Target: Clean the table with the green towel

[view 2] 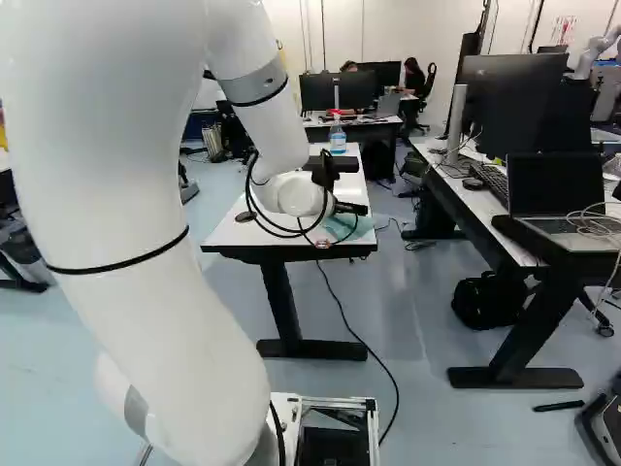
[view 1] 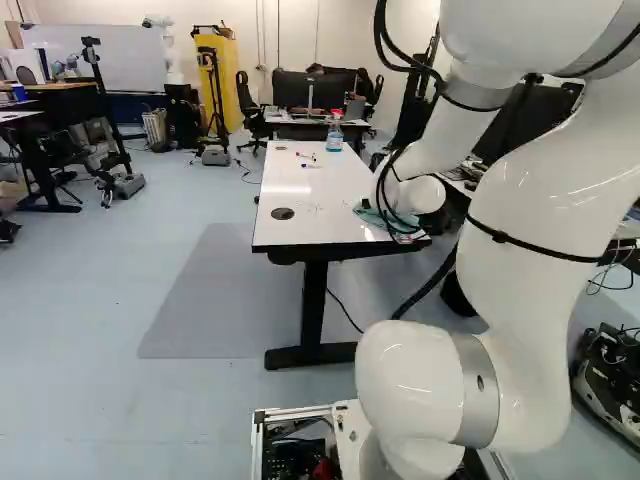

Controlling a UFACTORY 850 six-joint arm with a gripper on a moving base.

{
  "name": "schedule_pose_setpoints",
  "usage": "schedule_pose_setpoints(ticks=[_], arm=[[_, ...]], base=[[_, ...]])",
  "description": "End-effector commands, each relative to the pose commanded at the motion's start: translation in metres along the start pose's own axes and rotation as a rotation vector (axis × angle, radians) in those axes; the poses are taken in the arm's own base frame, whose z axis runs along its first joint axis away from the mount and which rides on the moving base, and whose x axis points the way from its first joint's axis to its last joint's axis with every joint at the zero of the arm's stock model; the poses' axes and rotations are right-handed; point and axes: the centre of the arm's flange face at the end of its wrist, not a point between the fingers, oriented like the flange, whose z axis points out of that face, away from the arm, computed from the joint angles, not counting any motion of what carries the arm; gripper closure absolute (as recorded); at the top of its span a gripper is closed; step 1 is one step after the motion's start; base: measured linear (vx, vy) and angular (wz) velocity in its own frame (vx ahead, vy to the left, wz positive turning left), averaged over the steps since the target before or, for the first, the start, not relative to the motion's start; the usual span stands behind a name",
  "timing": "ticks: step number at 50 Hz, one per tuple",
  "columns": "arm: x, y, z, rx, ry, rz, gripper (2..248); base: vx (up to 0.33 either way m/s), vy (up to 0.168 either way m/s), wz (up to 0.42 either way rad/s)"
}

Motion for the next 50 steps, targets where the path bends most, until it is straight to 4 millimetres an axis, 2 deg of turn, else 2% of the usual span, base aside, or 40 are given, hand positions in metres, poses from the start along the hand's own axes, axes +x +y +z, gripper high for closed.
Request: schedule_pose_setpoints(ticks=[20, 47, 48, 50], arm=[[0.004, 0.002, 0.012, -0.002, -0.037, 0.001, 3], [0.004, 0.002, 0.012, -0.002, -0.037, 0.001, 3], [0.004, 0.002, 0.012, -0.002, -0.037, 0.001, 27], [0.004, 0.002, 0.012, -0.002, -0.037, 0.001, 27]], base=[[0.000, 0.000, 0.000], [0.000, 0.000, 0.000], [0.000, 0.000, 0.000], [0.000, 0.000, 0.000]])
